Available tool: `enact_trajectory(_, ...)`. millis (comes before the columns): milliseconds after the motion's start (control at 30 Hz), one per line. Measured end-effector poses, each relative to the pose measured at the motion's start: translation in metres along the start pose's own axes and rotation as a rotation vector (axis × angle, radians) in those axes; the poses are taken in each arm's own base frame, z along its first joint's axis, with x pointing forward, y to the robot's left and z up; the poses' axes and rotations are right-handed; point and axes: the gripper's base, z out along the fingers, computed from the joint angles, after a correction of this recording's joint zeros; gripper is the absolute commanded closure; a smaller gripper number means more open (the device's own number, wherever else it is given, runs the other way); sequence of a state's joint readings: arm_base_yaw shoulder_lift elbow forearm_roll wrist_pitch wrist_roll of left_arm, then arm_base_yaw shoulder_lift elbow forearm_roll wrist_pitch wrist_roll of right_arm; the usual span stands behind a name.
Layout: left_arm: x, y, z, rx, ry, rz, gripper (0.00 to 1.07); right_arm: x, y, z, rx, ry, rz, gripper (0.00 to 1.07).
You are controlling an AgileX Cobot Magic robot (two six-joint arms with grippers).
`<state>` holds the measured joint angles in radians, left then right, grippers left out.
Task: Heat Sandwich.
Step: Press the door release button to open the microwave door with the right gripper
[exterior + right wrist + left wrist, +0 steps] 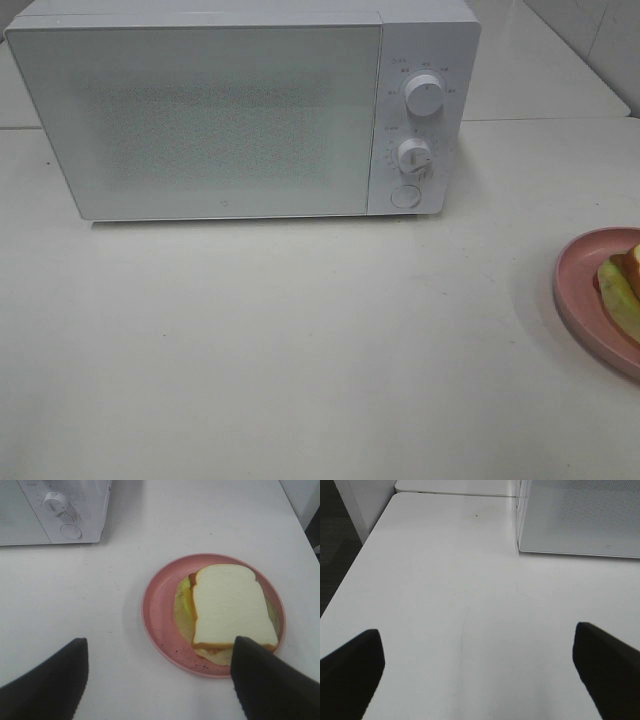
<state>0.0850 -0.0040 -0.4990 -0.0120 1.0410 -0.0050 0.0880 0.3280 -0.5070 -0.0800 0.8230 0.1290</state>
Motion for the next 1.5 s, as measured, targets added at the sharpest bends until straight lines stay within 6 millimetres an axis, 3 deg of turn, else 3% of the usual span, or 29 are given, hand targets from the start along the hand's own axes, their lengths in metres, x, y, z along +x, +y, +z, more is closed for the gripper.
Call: enact_trajectory(1500,0.0,0.0,0.0,0.0,0.0,0.0,0.1,-0.044,0.017,0.131,-0.064,-0.107,-0.035,0.32)
